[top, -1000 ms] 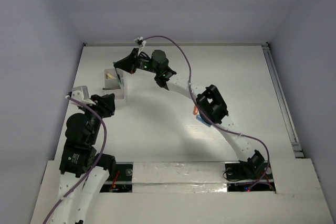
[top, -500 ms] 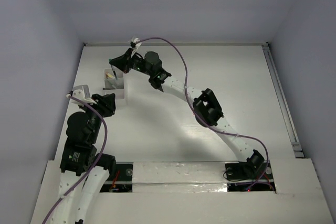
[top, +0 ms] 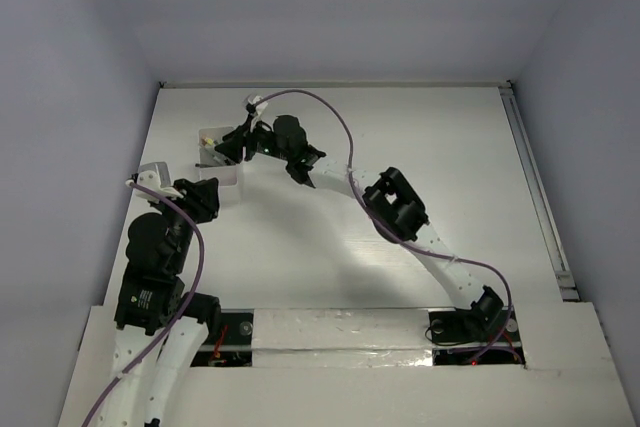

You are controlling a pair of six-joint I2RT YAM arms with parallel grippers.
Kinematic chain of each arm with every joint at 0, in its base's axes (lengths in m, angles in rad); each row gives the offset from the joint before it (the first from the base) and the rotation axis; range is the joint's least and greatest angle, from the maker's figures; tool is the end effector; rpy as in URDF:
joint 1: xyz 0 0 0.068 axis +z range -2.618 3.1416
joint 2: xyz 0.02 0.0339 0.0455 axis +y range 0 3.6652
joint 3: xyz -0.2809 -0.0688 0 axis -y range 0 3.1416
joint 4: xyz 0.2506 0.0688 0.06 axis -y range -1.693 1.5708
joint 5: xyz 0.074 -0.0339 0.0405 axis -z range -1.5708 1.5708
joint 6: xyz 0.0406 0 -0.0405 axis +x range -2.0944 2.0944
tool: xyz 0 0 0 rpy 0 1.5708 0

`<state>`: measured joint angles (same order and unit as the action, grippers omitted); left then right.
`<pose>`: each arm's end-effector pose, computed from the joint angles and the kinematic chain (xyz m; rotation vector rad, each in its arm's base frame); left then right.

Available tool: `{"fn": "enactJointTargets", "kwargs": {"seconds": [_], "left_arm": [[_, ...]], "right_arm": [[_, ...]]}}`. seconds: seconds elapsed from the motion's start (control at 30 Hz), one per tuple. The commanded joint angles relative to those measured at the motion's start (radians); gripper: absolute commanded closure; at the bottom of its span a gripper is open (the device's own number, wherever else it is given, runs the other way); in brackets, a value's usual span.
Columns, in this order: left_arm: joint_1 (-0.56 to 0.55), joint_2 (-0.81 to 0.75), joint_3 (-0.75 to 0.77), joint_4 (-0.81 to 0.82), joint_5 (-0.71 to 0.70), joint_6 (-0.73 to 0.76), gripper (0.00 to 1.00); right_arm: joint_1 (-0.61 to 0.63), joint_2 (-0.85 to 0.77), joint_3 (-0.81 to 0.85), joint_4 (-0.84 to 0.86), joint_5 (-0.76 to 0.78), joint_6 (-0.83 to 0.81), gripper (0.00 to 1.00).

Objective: Sort the stationery into containers
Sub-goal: Place the pen in the storage box, then pick up the pen from the center of the board.

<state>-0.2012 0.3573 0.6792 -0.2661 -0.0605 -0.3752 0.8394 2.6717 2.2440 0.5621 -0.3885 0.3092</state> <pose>0.0886 -0.0156 0.3543 -0.1815 1.5186 -0.4151 0.4120 0.4821 0.2063 -0.7321 1.3840 1.2018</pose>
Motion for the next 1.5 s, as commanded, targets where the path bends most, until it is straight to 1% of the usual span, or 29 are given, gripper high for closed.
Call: {"fn": "enactJointTargets", "kwargs": {"seconds": [0.0, 0.07, 0.2, 0.27, 0.33, 0.37, 0.4, 0.43, 0.47, 0.5, 0.53, 0.6, 0.7, 0.73, 0.8, 0.83, 0.87, 0.93, 0.97, 1.0, 1.1, 1.13, 1.17, 1.23, 1.27, 1.3, 1.33, 1.43, 1.47], "left_arm": [[0.019, 0.011, 0.002, 0.039, 0.004, 0.004, 0.76], [0.028, 0.014, 0.000, 0.039, 0.010, 0.005, 0.76], [0.037, 0.025, -0.004, 0.051, 0.034, 0.005, 0.76], [0.046, 0.035, -0.006, 0.059, 0.044, 0.005, 0.76], [0.046, 0.055, -0.006, 0.064, 0.056, 0.010, 0.77], [0.046, 0.061, -0.006, 0.068, 0.054, 0.010, 0.78], [0.046, 0.074, -0.006, 0.070, 0.086, 0.012, 0.80], [0.046, 0.080, -0.007, 0.074, 0.099, 0.010, 0.81], [0.046, 0.086, -0.009, 0.077, 0.105, 0.007, 0.84], [0.046, 0.097, -0.009, 0.082, 0.131, 0.002, 0.91], [0.046, 0.106, -0.010, 0.096, 0.146, -0.011, 0.94], [0.046, 0.141, -0.001, 0.105, 0.204, -0.046, 1.00], [0.023, 0.183, -0.012, 0.177, 0.301, -0.138, 1.00], [-0.033, 0.187, -0.021, 0.230, 0.285, -0.160, 1.00], [-0.122, 0.212, -0.038, 0.260, 0.205, -0.192, 1.00], [-0.179, 0.271, -0.036, 0.287, 0.103, -0.195, 1.00], [-0.305, 0.307, -0.033, 0.295, 0.058, -0.198, 1.00], [-0.436, 0.447, -0.024, 0.345, -0.086, -0.211, 1.00], [-0.542, 0.500, -0.017, 0.369, -0.117, -0.211, 1.00], [-0.579, 0.620, 0.026, 0.381, -0.145, -0.188, 1.00], [-0.659, 0.800, 0.121, 0.361, -0.222, -0.139, 1.00], [-0.670, 0.900, 0.181, 0.361, -0.240, -0.110, 1.00], [-0.670, 0.942, 0.212, 0.366, -0.236, -0.097, 1.00], [-0.693, 1.061, 0.292, 0.383, -0.226, -0.074, 1.00], [-0.693, 1.095, 0.319, 0.386, -0.225, -0.051, 1.00], [-0.693, 1.132, 0.347, 0.389, -0.223, -0.044, 0.90], [-0.702, 1.201, 0.402, 0.389, -0.216, -0.034, 0.83], [-0.713, 1.336, 0.511, 0.386, -0.193, -0.005, 0.69], [-0.713, 1.368, 0.540, 0.380, -0.187, 0.001, 0.68]], "right_arm": [[0.012, -0.220, -0.084, 0.091, -0.026, -0.012, 0.46], [0.012, -0.271, -0.176, 0.099, -0.027, -0.007, 0.44], [0.012, -0.461, -0.395, 0.176, -0.024, 0.002, 0.40], [0.012, -0.522, -0.469, 0.188, -0.021, 0.001, 0.40], [0.012, -0.617, -0.584, 0.188, -0.007, 0.002, 0.43], [0.012, -0.653, -0.633, 0.191, 0.009, 0.005, 0.56], [0.012, -0.689, -0.743, 0.206, 0.031, 0.007, 0.67], [0.012, -0.763, -0.798, 0.206, 0.089, 0.007, 0.80], [0.012, -0.798, -0.851, 0.187, 0.124, -0.001, 1.00], [0.012, -0.835, -0.901, 0.168, 0.163, -0.007, 1.00], [0.012, -0.872, -0.996, 0.142, 0.250, -0.010, 1.00], [-0.025, -0.982, -1.084, 0.046, 0.316, 0.039, 1.00], [-0.060, -1.139, -1.271, -0.069, 0.364, 0.137, 1.00], [-0.071, -1.179, -1.316, -0.105, 0.423, 0.145, 1.00], [-0.083, -1.298, -1.426, -0.203, 0.480, 0.163, 1.00], [-0.083, -1.338, -1.460, -0.226, 0.534, 0.159, 1.00], [-0.092, -1.377, -1.516, -0.285, 0.571, 0.151, 1.00], [-0.103, -1.482, -1.557, -0.347, 0.666, 0.153, 1.00], [-0.114, -1.519, -1.577, -0.370, 0.689, 0.154, 0.99], [-0.114, -1.553, -1.615, -0.405, 0.706, 0.157, 0.98], [-0.123, -1.699, -1.676, -0.442, 0.776, 0.177, 0.97], [-0.123, -1.767, -1.708, -0.453, 0.822, 0.182, 0.96], [-0.132, -1.800, -1.722, -0.464, 0.859, 0.191, 0.94], [-0.132, -1.863, -1.761, -0.504, 0.962, 0.200, 0.80], [-0.141, -1.929, -1.773, -0.516, 0.993, 0.205, 0.65], [-0.141, -1.960, -1.787, -0.521, 1.016, 0.212, 0.59], [-0.141, -1.992, -1.798, -0.524, 1.042, 0.221, 0.56], [-0.141, -2.116, -1.842, -0.518, 1.085, 0.234, 0.53], [-0.141, -2.144, -1.862, -0.515, 1.093, 0.234, 0.53]]}}
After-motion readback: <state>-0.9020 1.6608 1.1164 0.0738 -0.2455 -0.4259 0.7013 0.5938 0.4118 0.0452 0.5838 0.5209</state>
